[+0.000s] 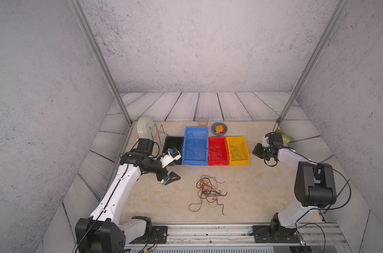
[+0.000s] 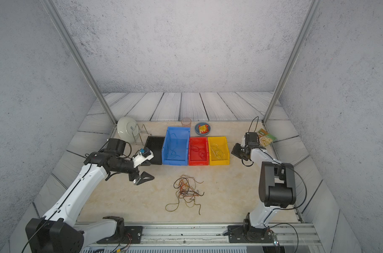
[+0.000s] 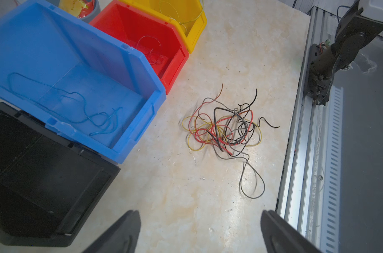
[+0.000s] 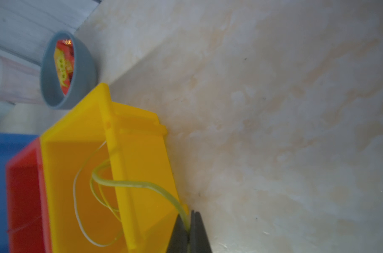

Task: Untangle and sort cables by color
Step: Adjust the cable in the bin.

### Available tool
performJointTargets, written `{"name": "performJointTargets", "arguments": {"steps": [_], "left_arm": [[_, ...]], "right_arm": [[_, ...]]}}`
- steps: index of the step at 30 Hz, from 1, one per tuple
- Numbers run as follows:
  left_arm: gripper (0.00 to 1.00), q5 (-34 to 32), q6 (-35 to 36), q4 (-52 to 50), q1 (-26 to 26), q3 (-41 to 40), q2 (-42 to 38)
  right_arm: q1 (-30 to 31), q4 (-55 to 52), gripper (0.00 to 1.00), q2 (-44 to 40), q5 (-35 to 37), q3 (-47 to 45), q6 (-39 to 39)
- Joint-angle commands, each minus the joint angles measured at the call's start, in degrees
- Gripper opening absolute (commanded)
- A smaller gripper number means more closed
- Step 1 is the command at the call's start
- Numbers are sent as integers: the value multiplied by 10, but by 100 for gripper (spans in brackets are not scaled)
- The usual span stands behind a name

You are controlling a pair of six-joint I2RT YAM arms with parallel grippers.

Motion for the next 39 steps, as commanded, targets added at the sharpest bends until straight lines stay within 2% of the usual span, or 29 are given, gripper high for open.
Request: {"name": "performJointTargets", "arguments": {"steps": [1,6,13,18,23,27,29,35,39], "left_arm": [[93,0,10,-22,-4,-5,6],[93,-10,15,-33,-3,-1,17],[92,-9,17,-37,-3,3,28],[92,-6,19,-38,-3,3,26],[92,0,18,-39,-4,3,23],[92,5,19,-42,-4,6,18],[92,3,20,-43,-4,6,18],[92,2,22,-42,-4,2,16],[92,4,21,-43,-4,4,17]], "right_arm": [[0,26,0,7,-14,17,-17],[13,25,0,4,-66,37,-63],[82,-57,0,14,-25,102,-138],[103,-73,0,67,-34,131,-128],[103,-125,0,120,8,173,-134],[105,-143,0,135,11,181,-135],[106,-147,4,136,24,178,-130],[110,-167,25,133,42,177,-143],[119,-179,33,105,60,183,-159]]}}
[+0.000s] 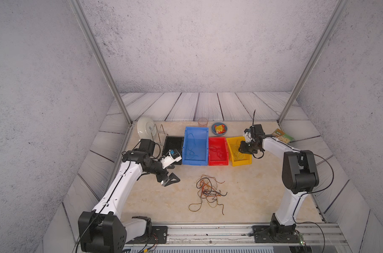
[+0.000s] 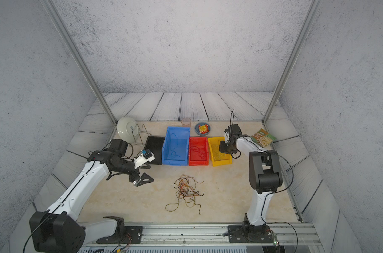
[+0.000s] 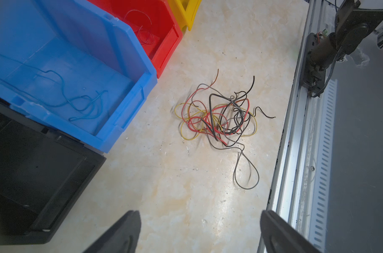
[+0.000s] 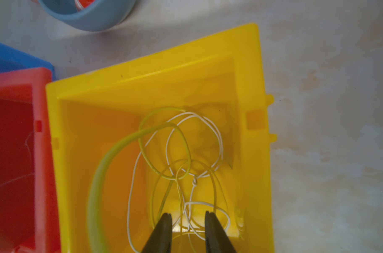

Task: Untangle and sort cables by color
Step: Adjust the cable in the bin.

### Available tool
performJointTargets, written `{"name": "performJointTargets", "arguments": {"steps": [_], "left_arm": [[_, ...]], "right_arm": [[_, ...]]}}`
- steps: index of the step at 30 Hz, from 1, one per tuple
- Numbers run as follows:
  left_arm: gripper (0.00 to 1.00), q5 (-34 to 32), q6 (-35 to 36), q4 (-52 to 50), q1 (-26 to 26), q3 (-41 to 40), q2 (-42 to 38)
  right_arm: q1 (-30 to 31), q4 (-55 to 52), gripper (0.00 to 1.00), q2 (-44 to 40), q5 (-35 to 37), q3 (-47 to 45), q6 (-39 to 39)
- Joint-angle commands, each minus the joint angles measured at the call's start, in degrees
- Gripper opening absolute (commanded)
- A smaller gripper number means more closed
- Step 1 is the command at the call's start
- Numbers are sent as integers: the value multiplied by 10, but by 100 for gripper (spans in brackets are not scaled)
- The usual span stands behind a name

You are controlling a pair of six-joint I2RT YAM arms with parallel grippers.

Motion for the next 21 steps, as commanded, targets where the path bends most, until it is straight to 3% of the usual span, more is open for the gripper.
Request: {"name": "performJointTargets", "arguments": {"steps": [1,14,21], "left_arm": [[92,13,7,-16,-4,6,-9],[92,11,13,-18,-4,3,-12],[92,15,15,-18,-4,3,-11]], "right_arm": [[9,-39,34,-22,32,19,-21],[36,-139,44,-93,123,81,-55],[37,-132,43,-119,129,68,-76]]}}
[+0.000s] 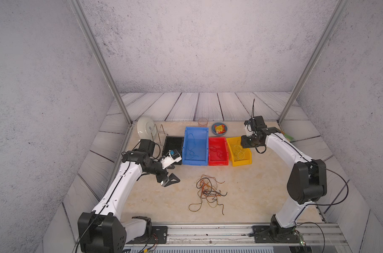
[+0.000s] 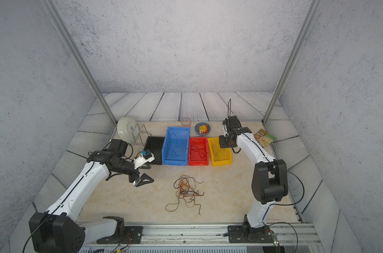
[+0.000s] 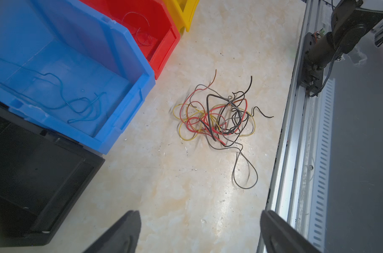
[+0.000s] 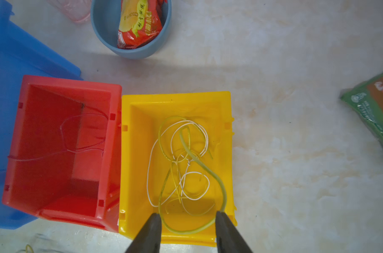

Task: Untangle and sort cables by color
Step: Adjust the cable in the bin.

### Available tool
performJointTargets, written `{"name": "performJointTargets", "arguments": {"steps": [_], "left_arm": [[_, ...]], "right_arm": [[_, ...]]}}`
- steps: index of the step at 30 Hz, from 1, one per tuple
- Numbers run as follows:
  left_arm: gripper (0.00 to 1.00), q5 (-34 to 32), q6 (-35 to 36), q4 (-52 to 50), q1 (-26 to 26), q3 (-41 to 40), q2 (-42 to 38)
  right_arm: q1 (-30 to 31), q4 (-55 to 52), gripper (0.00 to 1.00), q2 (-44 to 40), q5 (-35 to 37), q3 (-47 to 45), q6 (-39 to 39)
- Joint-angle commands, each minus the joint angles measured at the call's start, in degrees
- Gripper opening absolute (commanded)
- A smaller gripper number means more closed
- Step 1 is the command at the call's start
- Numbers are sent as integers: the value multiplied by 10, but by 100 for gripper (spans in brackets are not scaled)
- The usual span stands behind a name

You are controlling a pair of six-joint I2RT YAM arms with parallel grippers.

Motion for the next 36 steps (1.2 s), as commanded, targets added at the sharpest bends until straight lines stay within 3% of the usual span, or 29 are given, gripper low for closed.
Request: {"name": "performJointTargets", "arguments": {"steps": [1,4,11,16,21,28,36], "left_arm": [[92,11,8,-14,-4,3,-7],[92,11,10,-14,-4,1,-8],[92,10,14,-13,-4,-3,-9],[92,15,14,-14,-4,-3,-8],[92,16,17,-16,-4,-4,-9],[92,17,19,-16,-4,-4,-8],[92,14,18,-16,-4,-2,-4]], "right_arm": [[0,-11,41,-29,9,-9,-19],[0,-17,41,-15,0,-11,-23],[-1,3,47,-45,52,-36,-31],[-8,33,55,-62,82,-53,-49],[-13,29,55,-30,51,-39,-96],[-16,29,53,28,61,-9,-173],[-16,22,48,79,24,34,-201]]}}
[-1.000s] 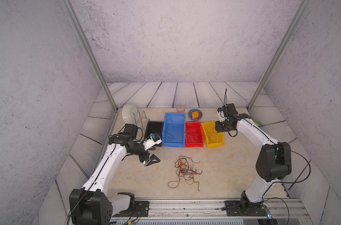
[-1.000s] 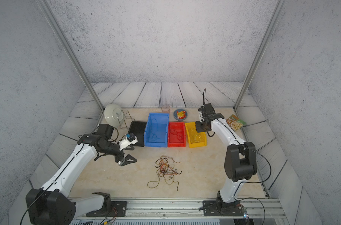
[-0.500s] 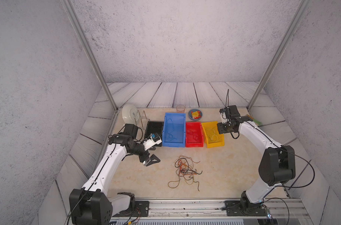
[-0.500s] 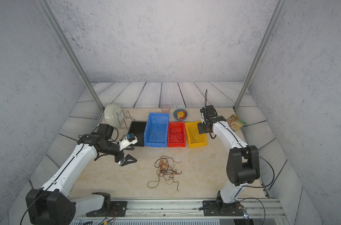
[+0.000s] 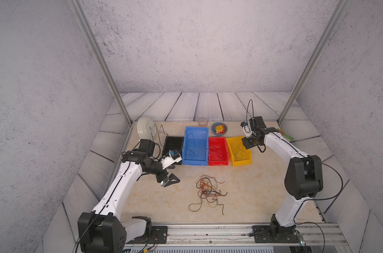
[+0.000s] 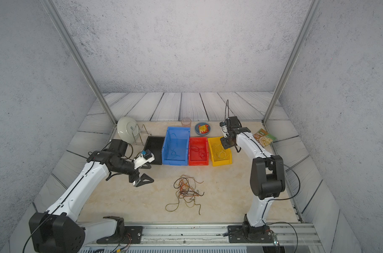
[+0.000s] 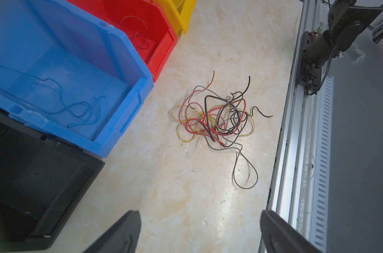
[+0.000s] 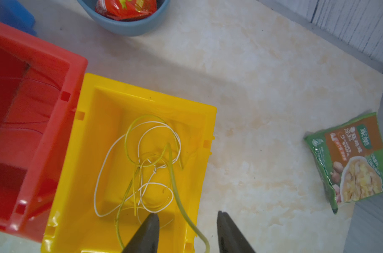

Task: Untangle and sort cables by color
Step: Adjust the cable in the bin.

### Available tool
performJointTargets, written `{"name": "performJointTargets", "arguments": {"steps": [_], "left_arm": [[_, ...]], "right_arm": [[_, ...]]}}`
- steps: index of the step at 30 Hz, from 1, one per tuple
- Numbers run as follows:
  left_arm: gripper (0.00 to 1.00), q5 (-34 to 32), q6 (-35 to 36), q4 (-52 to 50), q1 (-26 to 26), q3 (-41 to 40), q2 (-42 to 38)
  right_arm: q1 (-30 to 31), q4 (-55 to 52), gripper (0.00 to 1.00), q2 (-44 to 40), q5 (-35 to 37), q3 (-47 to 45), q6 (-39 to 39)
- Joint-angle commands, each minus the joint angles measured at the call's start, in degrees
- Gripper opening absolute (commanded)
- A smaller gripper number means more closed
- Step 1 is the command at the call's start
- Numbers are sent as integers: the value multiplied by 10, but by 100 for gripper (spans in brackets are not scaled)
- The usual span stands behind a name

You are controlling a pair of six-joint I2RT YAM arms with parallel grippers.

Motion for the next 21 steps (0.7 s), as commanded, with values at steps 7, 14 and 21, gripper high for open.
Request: {"name": "performJointTargets", "arguments": {"steps": [7,14,21], "left_arm": [[92,9,7,-15,-4,-2,-1],[92,6,7,-13,-4,-5,-3],[92,6,7,-10,-4,-2,2]], "right_arm": [[-3,-17,28,41,-26,21,-36],[-1,-10,4,27,-36,19,-26],[17,112,2,-31,41,-55,3]]}}
